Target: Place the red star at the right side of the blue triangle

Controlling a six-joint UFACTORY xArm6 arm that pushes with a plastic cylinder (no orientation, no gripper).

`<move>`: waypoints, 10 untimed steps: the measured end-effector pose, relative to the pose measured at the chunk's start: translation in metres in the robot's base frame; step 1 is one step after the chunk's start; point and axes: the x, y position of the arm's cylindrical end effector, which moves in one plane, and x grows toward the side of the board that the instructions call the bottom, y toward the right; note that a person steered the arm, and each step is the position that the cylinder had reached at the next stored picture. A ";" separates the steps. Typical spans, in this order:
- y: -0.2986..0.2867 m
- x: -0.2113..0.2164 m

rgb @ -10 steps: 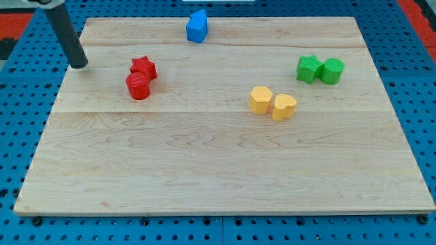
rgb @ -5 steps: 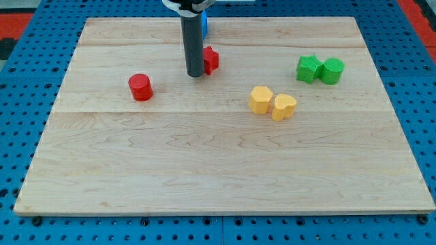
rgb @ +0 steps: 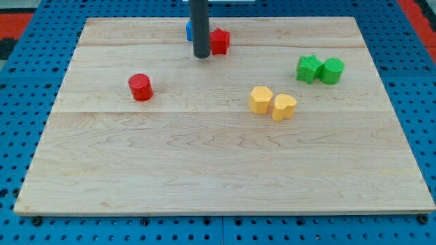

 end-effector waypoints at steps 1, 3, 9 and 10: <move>0.024 -0.025; 0.035 -0.061; 0.091 -0.068; 0.067 -0.076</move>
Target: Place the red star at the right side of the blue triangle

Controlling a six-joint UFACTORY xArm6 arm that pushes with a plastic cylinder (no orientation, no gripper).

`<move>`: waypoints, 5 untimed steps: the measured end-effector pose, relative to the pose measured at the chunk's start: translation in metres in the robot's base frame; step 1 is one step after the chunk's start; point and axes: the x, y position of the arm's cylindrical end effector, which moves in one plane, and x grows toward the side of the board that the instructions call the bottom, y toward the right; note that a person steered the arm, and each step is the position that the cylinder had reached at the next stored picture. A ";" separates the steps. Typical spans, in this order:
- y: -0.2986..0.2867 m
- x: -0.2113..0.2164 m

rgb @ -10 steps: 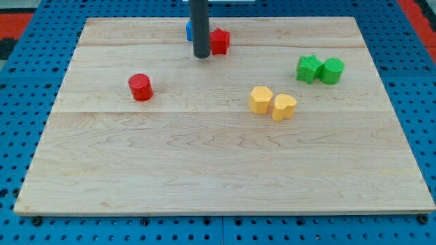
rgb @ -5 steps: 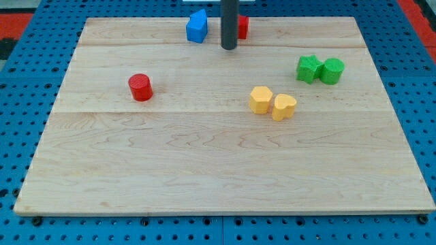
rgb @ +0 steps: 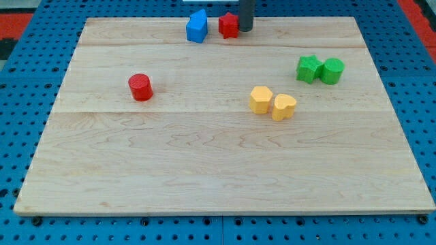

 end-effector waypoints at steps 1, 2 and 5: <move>-0.014 -0.006; -0.018 -0.007; -0.090 0.089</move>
